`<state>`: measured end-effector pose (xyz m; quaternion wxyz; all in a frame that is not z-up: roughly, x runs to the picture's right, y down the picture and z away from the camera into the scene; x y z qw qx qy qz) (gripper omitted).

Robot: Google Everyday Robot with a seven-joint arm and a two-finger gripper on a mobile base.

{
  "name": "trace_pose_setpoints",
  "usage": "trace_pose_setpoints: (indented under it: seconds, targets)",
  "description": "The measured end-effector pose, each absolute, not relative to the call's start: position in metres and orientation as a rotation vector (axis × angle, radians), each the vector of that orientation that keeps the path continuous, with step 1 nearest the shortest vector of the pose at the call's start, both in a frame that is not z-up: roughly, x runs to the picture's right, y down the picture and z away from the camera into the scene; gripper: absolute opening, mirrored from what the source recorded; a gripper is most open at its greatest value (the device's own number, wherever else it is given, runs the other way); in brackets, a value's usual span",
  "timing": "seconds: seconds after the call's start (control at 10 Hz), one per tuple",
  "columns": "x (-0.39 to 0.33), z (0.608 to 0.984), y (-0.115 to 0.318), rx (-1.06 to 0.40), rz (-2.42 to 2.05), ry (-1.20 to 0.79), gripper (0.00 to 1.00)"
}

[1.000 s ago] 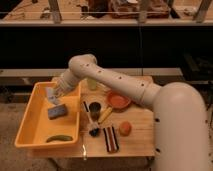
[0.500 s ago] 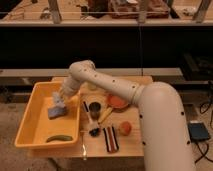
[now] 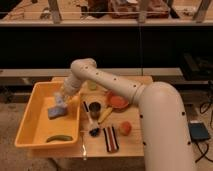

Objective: Place towel in tray

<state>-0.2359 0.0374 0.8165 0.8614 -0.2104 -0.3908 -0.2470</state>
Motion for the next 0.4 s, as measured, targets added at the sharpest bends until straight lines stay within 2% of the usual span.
trace_pose_setpoints:
  seconds: [0.4]
  targets:
    - [-0.2339, 0.8105, 0.0348, -0.449, -0.531, -0.824, 0.8]
